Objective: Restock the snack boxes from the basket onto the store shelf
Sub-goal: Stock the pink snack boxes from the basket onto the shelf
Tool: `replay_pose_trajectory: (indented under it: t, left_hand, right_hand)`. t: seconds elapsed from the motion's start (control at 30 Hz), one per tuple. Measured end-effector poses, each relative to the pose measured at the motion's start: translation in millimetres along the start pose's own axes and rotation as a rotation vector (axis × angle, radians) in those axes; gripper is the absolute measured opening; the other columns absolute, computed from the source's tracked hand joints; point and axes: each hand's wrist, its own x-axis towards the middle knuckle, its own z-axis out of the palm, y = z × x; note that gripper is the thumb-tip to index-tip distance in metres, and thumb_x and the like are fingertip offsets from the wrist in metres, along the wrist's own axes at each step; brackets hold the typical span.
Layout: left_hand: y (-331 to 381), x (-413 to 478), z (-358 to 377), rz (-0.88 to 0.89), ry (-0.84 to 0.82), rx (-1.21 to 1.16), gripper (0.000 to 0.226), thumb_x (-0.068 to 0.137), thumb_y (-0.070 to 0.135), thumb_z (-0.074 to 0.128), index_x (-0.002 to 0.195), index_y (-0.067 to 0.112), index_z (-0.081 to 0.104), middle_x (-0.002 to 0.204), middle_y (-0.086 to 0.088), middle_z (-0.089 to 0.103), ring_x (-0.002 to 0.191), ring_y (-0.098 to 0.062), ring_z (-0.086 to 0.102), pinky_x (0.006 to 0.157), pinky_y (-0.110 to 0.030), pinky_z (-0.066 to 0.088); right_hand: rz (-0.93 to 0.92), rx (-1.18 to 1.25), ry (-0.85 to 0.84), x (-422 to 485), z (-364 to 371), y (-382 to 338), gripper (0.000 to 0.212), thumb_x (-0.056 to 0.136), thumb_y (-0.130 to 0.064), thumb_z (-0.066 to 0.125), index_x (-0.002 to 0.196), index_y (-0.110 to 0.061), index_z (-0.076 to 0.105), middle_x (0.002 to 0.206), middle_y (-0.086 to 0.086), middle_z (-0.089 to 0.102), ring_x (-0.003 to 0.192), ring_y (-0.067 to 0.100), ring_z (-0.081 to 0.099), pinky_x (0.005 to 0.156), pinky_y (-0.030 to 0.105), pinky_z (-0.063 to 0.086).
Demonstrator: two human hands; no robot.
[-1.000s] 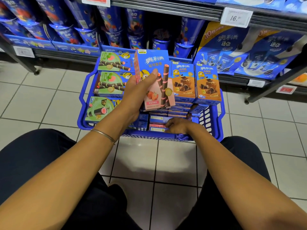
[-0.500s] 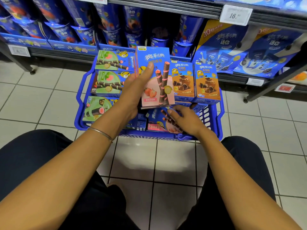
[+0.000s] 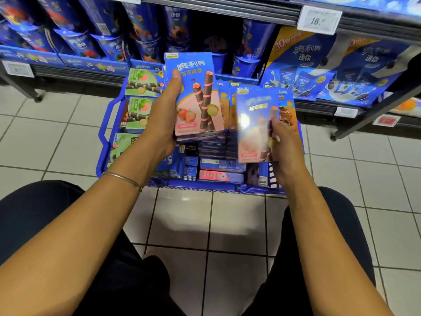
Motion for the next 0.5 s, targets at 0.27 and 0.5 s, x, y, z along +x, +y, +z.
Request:
replay_pose_trajectory:
  t: [0.27,0.5]
  left_hand:
    - [-7,0,4,-0.042,0.038,0.112,0.054,0.106,0.053,0.049,0.137,0.012,0.067,0.129,-0.015,0.072,0.119,-0.04,0.069,0.103,-0.063,0.053]
    - [-12,-1,12,-0.077,0.066,0.247,0.059,0.101,0.064,0.051,0.137,0.02,0.067,0.135,-0.011,0.069,0.123,-0.038,0.066,0.107,-0.059,0.051]
  right_hand:
    - [0.02,0.243,-0.111,-11,16,-35,0.015,0.104,-0.023,0.054,0.107,-0.01,0.058,0.099,0.009,0.069,0.099,0.033,0.068,0.094,0.055,0.055]
    - [-0.003,0.02,-0.13,-16,50,-35,0.024,0.101,-0.024,0.056,0.078,-0.017,0.062,0.077,0.0,0.066,0.075,0.022,0.063,0.074,0.037,0.051]
